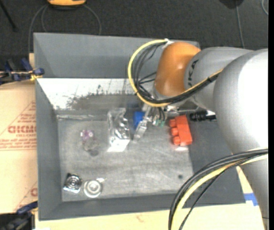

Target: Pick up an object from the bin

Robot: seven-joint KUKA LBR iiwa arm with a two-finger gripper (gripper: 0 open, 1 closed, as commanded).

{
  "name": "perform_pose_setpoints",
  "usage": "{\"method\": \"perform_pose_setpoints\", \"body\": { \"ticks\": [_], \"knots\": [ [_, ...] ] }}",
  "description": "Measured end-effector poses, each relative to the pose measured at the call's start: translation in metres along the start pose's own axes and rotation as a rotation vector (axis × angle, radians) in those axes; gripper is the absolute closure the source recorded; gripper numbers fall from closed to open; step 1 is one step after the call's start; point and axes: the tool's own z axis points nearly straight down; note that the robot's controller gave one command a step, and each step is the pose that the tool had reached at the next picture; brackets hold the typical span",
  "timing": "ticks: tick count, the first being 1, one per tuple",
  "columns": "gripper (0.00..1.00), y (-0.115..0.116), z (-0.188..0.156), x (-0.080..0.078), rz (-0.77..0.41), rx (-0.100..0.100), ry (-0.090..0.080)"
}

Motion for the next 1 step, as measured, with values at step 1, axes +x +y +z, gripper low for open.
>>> {"method": "perform_pose_setpoints", "body": {
  "ticks": [1],
  "knots": [
    [0.00, 0.0001, -0.0093, 0.0006, 0.083, -0.007, 0.003]
  ]
}}
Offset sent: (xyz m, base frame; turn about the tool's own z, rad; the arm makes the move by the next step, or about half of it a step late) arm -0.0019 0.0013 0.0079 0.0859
